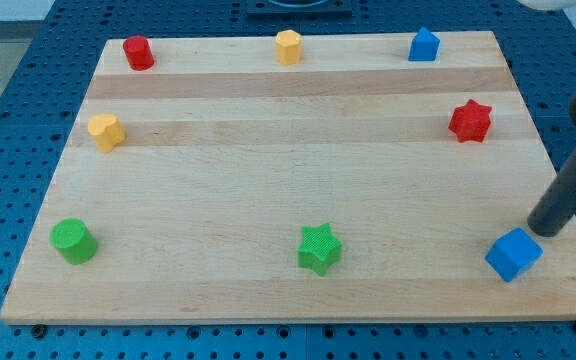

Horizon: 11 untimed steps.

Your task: Push the blue cube towards the green star

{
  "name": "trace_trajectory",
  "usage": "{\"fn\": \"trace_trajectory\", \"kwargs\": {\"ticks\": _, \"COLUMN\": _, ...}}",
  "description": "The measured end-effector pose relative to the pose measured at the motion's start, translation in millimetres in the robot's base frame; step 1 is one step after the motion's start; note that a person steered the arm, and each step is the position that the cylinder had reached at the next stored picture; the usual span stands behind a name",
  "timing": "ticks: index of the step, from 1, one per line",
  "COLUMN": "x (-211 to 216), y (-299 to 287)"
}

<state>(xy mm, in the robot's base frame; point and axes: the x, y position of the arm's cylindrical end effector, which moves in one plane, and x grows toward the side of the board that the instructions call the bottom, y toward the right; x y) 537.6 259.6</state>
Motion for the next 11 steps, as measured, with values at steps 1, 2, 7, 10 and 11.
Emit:
{"fn": "trace_trajectory", "kwargs": {"ticks": 1, "x": 20, "y": -4}}
{"fn": "trace_trajectory", "kwargs": {"ticks": 2, "x": 30, "y": -11}}
{"fn": "trace_trajectory", "kwargs": {"ticks": 7, "x": 41, "y": -62}}
{"fn": "trace_trajectory", "kwargs": {"ticks": 10, "x": 48, "y": -154}}
{"fn": "trace_trajectory", "kwargs": {"ticks": 11, "x": 37, "y": -160}}
